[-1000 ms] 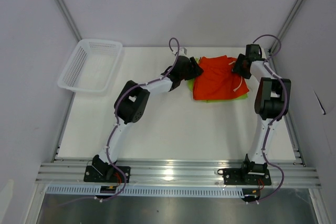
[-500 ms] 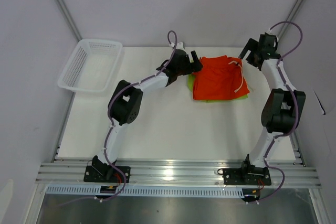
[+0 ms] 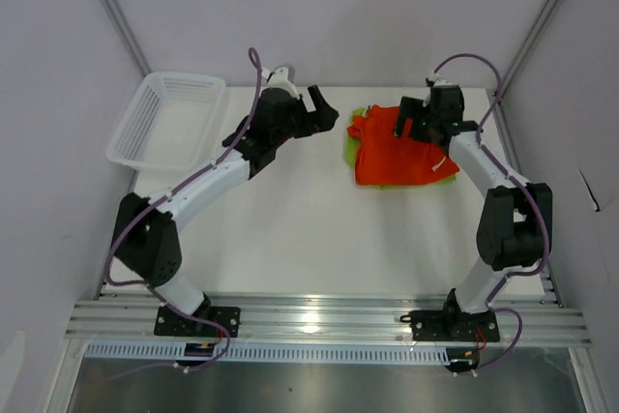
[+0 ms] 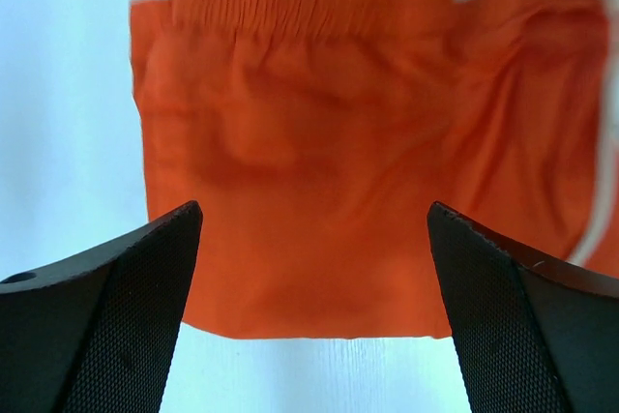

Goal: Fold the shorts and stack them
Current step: Neatly place the folded shorts to the corner

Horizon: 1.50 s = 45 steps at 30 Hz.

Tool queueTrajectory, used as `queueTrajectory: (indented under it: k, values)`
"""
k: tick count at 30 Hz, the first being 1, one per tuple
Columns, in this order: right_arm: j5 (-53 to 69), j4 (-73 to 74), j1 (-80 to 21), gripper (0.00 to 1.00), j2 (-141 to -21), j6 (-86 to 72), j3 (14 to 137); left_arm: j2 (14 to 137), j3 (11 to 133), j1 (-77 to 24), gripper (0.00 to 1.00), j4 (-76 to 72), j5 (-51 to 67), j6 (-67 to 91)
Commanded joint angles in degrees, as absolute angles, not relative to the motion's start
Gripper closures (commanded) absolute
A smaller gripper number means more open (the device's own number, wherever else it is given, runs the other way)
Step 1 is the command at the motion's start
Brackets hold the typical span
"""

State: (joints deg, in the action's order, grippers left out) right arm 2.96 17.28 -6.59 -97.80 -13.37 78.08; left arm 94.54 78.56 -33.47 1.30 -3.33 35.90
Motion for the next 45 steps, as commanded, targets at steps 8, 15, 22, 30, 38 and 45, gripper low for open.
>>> queueTrajectory:
  k: [8, 15, 22, 30, 38, 45]
  values:
    - [-2.71, 14.67, -11.77, 0.0, -112.48, -5.02, 82.96, 75.09, 59.17, -33.22, 0.01, 7.21, -6.41, 35.15]
    - [-7.72, 33.02, -11.69, 0.0, -128.22, -5.8, 102.38, 64.1, 50.54, -33.31, 0.01, 10.63, -5.63, 35.16]
    - [-9.77, 38.93, -7.48, 0.01, -133.24, -6.07, 106.88, 56.44, 45.71, -33.75, 0.01, 13.97, -3.08, 35.07]
    - [-10.2, 42.01, -0.53, 0.0, -137.37, -0.27, 112.76, 53.44, 44.03, -34.01, 0.01, 16.61, -0.88, 34.01]
    - [-14.13, 36.14, 2.73, 0.01, -141.59, 7.11, 118.21, 52.56, 43.86, -34.1, 0.01, 17.76, -0.44, 33.49]
    - [-16.53, 35.68, 3.51, 0.01, -148.26, 12.91, 129.36, 54.84, 43.95, -34.1, 0.01, 17.23, -0.44, 33.4]
